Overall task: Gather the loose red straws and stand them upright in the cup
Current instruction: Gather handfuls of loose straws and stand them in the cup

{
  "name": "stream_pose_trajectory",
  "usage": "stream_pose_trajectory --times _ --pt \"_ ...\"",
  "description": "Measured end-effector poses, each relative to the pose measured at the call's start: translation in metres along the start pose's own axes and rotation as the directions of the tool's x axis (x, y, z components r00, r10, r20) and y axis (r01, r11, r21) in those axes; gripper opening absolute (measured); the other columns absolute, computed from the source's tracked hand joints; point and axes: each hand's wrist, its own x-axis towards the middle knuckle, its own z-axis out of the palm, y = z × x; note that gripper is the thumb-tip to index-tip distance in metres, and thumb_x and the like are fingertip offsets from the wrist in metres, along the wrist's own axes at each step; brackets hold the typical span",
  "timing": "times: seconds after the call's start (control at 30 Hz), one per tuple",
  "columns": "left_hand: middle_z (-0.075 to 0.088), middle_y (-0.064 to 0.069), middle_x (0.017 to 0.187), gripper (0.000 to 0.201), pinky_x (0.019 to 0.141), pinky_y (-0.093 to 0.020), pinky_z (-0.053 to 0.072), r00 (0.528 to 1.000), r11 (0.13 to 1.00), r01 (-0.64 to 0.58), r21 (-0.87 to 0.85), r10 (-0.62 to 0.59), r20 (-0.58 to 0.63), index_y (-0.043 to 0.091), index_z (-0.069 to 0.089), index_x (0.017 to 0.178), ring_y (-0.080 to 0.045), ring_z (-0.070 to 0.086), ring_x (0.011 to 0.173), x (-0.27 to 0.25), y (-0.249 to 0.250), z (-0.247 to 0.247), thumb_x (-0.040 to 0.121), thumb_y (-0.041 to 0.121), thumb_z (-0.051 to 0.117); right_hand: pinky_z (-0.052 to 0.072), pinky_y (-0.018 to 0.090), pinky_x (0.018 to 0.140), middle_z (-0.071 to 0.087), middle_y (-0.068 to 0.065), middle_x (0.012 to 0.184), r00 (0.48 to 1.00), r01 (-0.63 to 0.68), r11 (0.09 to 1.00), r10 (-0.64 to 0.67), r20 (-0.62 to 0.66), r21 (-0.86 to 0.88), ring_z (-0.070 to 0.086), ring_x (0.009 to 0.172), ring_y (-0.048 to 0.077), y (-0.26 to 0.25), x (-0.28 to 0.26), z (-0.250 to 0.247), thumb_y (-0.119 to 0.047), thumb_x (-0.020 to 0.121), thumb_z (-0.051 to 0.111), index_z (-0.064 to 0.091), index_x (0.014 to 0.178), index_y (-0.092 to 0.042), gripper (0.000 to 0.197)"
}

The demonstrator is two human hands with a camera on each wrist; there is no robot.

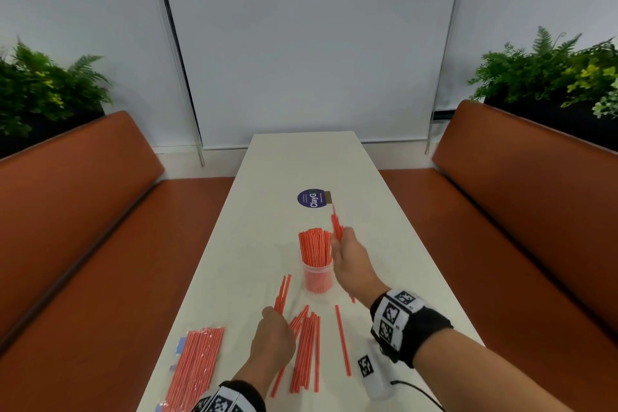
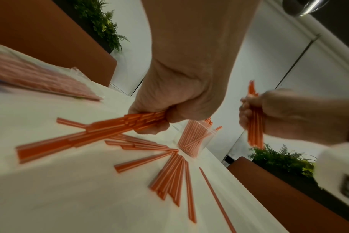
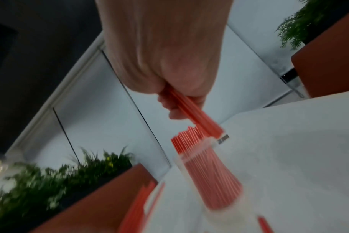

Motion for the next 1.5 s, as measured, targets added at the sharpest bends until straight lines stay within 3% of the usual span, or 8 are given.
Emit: stream_pose_trajectory --times 0.43,0.6,0.77,0.9,1.03,1.23,1.37,1.5 --pt "0.058 -0.010 0.122 0.029 0.088 -0.028 0.047 0.998 0.999 0.047 -0.013 -0.046 0.052 0.006 0.036 0.124 -0.024 0.059 0.110 -0.005 -0.002 0.000 0.095 0.010 0.036 0.041 0.015 0.054 0.043 -0.004 0.067 0.981 0.152 0.943 -0.107 -0.160 0.298 0.043 0.053 -0.001 0.010 0.067 0.038 -0.012 0.100 0.033 0.039 0.088 -0.018 0.015" --pt "0.061 -0.005 0.117 0.031 0.085 -0.027 0.051 0.997 0.998 0.055 -0.020 -0.054 0.059 0.009 0.037 0.125 -0.020 0.062 0.104 0.001 -0.005 0.002 0.095 0.015 0.043 0.048 0.036 0.065 0.050 -0.003 0.075 0.994 0.059 0.984 -0.043 -0.099 0.167 0.051 0.065 0.014 0.034 0.065 0.054 -0.011 0.098 0.038 0.041 0.105 -0.009 0.007" --pt "0.059 -0.005 0.118 0.029 0.080 -0.023 0.048 0.998 1.000 0.016 -0.026 -0.015 0.059 0.009 0.036 0.124 -0.016 0.057 0.092 0.001 0.001 0.001 0.096 0.011 0.041 0.043 0.018 0.074 0.052 0.003 0.088 0.986 0.160 0.985 -0.157 -0.049 0.069 0.053 0.077 0.014 0.038 0.064 0.049 -0.003 0.096 0.038 0.034 0.134 -0.009 0.039" --pt "0.060 -0.005 0.117 0.026 0.072 -0.020 0.045 0.998 1.000 -0.001 -0.027 0.003 0.061 0.010 0.036 0.122 -0.013 0.054 0.086 0.000 0.005 0.003 0.096 0.013 0.040 0.049 0.037 0.086 0.062 0.013 0.106 0.923 0.365 0.878 -0.385 -0.005 -0.311 0.061 0.095 0.028 0.036 0.068 0.049 -0.021 0.094 0.035 0.061 0.113 0.000 0.039" --pt "0.061 -0.006 0.116 0.029 0.073 -0.021 0.046 0.997 1.000 0.008 -0.023 -0.007 0.072 0.008 0.037 0.123 -0.015 0.056 0.088 0.001 0.007 0.004 0.094 0.007 0.039 0.044 0.042 0.098 0.068 0.009 0.112 0.935 0.348 0.755 -0.321 0.150 -0.556 0.058 0.112 0.031 0.035 0.071 0.051 -0.044 0.091 0.016 0.062 0.114 -0.010 0.062" --pt "0.060 -0.005 0.116 0.026 0.071 -0.020 0.044 0.997 0.999 -0.004 -0.048 0.007 0.074 0.010 0.036 0.121 -0.014 0.054 0.087 -0.002 0.007 -0.001 0.095 0.008 0.038 0.043 0.045 0.096 0.070 0.007 0.093 0.951 0.307 0.760 -0.264 0.159 -0.573 0.061 0.093 0.029 0.029 0.083 0.048 -0.037 0.100 0.025 0.063 0.100 -0.011 0.045" --pt "0.059 -0.002 0.108 0.025 0.070 -0.019 0.045 0.996 0.998 0.005 -0.063 0.001 0.088 0.010 0.037 0.121 -0.013 0.055 0.086 -0.001 0.004 0.000 0.096 0.012 0.041 0.033 0.049 0.108 0.066 0.005 0.117 0.937 0.348 0.707 -0.287 0.200 -0.615 0.053 0.120 0.029 0.038 0.080 0.053 -0.059 0.091 0.004 0.060 0.116 -0.013 0.077" --pt "0.054 0.004 0.098 0.020 0.067 -0.019 0.046 0.996 0.998 -0.026 -0.062 0.031 0.088 0.012 0.039 0.117 -0.012 0.056 0.084 -0.001 0.001 -0.002 0.098 0.015 0.036 0.040 0.042 0.107 0.062 0.013 0.126 0.811 0.573 0.659 -0.541 0.222 -0.487 0.053 0.124 0.029 0.025 0.058 0.051 -0.043 0.099 0.018 0.058 0.123 -0.006 0.060"
